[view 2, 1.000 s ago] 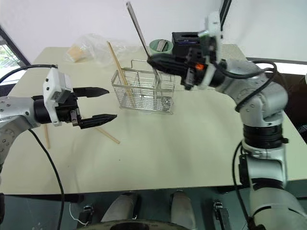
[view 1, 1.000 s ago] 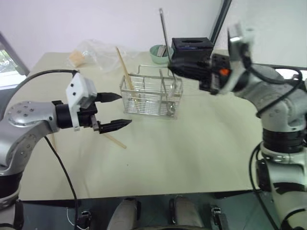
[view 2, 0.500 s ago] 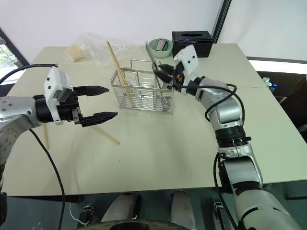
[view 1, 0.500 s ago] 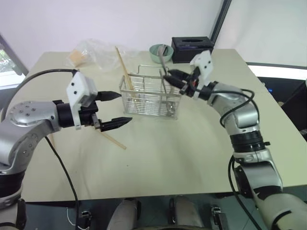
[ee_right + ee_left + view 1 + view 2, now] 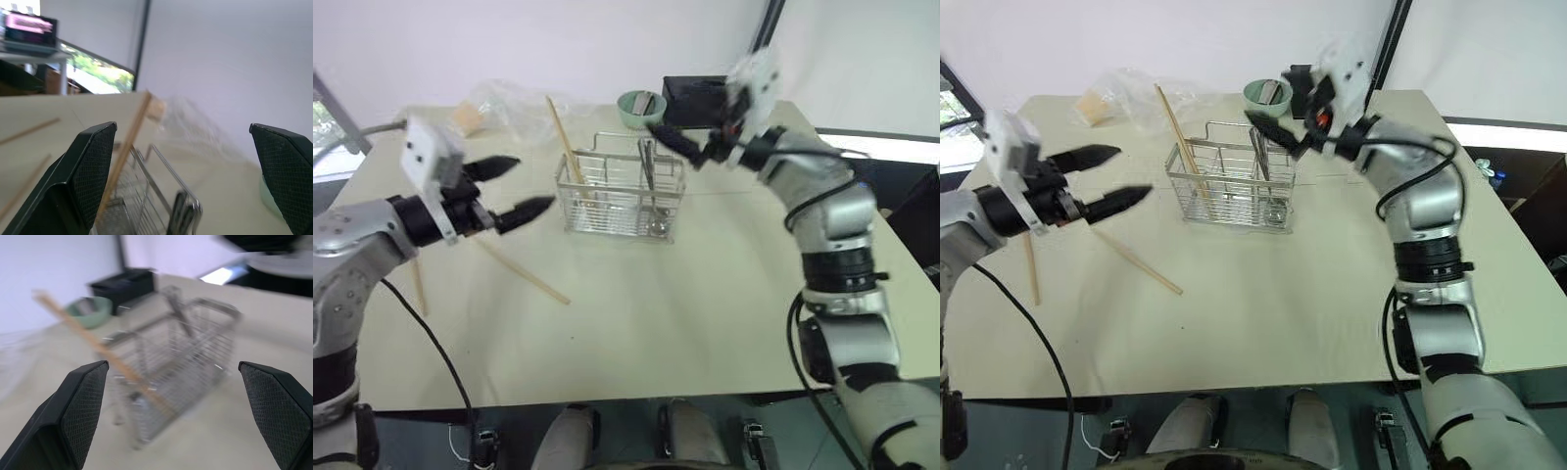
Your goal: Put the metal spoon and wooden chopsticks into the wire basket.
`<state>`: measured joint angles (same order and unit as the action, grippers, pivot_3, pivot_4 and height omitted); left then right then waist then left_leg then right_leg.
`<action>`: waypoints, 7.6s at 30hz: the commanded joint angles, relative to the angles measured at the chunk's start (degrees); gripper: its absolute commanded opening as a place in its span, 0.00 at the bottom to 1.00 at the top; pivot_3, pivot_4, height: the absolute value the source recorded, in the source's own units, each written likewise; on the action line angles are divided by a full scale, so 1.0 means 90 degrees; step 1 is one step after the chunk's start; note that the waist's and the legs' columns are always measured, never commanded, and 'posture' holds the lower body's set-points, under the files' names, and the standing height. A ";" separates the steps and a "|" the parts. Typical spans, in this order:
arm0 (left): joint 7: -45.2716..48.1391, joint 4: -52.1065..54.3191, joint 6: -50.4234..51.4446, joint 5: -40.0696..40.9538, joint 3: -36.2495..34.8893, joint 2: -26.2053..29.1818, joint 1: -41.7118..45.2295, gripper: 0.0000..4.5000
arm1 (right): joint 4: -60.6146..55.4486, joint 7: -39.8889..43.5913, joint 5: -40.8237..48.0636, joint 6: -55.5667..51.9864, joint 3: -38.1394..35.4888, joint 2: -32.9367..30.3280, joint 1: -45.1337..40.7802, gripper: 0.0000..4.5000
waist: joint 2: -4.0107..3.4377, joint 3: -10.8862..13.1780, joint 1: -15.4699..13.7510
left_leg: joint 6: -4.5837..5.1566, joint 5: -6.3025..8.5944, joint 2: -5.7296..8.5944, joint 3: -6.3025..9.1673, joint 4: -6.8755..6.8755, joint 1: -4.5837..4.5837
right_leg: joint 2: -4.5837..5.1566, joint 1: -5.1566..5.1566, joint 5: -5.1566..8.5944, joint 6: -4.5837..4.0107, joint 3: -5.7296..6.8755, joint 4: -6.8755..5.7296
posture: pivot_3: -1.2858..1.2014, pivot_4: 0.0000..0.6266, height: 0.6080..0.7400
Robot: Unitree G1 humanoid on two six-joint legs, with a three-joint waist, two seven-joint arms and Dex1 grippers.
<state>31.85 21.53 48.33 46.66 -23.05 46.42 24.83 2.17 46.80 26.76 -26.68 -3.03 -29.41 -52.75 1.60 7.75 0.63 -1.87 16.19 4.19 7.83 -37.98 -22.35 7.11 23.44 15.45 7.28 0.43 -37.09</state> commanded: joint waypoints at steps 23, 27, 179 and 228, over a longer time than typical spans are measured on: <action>-0.4319 -0.4862 0.2285 -0.2338 -0.1033 -0.0249 0.1898 1.00 | -0.3772 0.0984 0.2236 -0.1677 -0.0419 -0.1500 0.3033 0.99 | 0.0050 -0.0024 -0.0164 | -0.0020 0.0007 0.0011 0.0005 -0.0001 0.0003 | 0.0007 0.0003 -0.0003 0.0007 -0.0009 0.0002 | 0.52 0.24 0.31; -0.3756 -0.5717 0.2005 -0.2579 -0.0611 -0.0190 0.2142 1.00 | -0.3921 0.0713 0.2400 -0.1743 -0.0470 -0.1465 0.3177 0.99 | 0.0065 -0.0034 -0.0175 | -0.0021 0.0007 0.0011 0.0010 -0.0001 0.0002 | 0.0009 0.0001 -0.0003 0.0007 -0.0007 0.0002 | 0.52 0.24 0.31; -0.7262 -0.4096 0.3101 -0.4148 -0.2357 -0.4844 0.3302 0.02 | -0.4385 -0.0696 0.2634 -0.1468 -0.0841 -0.1680 0.4263 1.00 | 0.0063 -0.0045 -0.0344 | -0.0059 0.0010 0.0023 -0.0003 -0.0008 0.0003 | 0.0032 -0.0038 -0.0012 0.0040 0.0018 0.0011 | 0.52 0.24 0.31; -0.0598 -0.5193 -0.3593 -0.2986 0.1549 -0.3995 0.4265 0.25 | -0.4407 -0.1139 0.2697 -0.1519 -0.1726 -0.1999 0.4594 1.00 | 0.0079 -0.0006 -0.0324 | -0.0022 0.0002 0.0029 -0.0013 0.0005 -0.0017 | 0.0050 -0.0029 -0.0013 0.0042 0.0025 0.0053 | 0.52 0.24 0.31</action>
<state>26.91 -27.70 17.26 19.69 -9.18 10.79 62.48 -36.07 36.41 50.34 -40.86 -16.57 -46.54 -11.08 2.32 7.70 -2.29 -2.07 16.21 4.45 7.71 -37.95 -22.50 7.56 23.18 15.33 7.66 0.66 -36.61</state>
